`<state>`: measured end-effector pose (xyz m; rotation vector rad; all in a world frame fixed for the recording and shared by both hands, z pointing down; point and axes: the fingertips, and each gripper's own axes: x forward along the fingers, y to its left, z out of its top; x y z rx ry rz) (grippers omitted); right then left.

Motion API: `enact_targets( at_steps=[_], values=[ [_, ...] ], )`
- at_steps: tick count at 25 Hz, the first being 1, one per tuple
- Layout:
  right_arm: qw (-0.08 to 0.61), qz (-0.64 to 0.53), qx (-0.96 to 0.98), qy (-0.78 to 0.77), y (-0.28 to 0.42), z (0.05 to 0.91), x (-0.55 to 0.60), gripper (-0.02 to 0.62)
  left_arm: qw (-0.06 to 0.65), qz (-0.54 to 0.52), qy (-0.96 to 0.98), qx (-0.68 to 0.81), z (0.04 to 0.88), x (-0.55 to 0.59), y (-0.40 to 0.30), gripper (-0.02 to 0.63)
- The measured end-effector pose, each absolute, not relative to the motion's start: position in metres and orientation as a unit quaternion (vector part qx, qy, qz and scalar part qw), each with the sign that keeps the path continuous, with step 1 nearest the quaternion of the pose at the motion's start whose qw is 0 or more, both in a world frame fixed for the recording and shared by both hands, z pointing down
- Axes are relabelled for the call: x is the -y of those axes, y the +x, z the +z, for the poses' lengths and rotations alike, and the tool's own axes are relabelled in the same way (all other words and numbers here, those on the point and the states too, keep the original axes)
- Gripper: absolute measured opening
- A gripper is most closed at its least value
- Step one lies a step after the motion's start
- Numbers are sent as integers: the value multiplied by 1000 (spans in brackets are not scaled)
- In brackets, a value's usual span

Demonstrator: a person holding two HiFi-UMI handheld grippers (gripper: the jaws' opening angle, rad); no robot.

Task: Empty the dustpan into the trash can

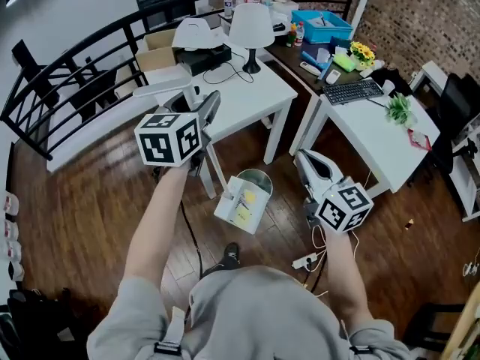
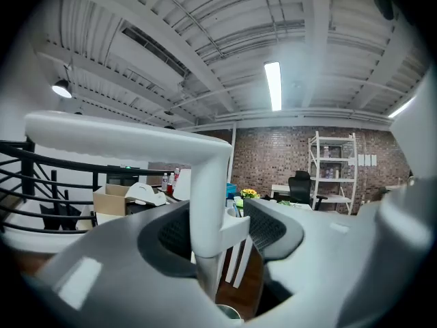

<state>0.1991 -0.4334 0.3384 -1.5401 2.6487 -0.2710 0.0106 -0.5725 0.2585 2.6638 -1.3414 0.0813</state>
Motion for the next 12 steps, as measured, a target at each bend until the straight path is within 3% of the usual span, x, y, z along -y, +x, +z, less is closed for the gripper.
enact_targets(
  at_steps=[12],
  values=[
    [30, -84, -814, -573, 226, 332, 488, -2, 62, 20, 925, 373, 248, 703, 57, 209]
  ],
)
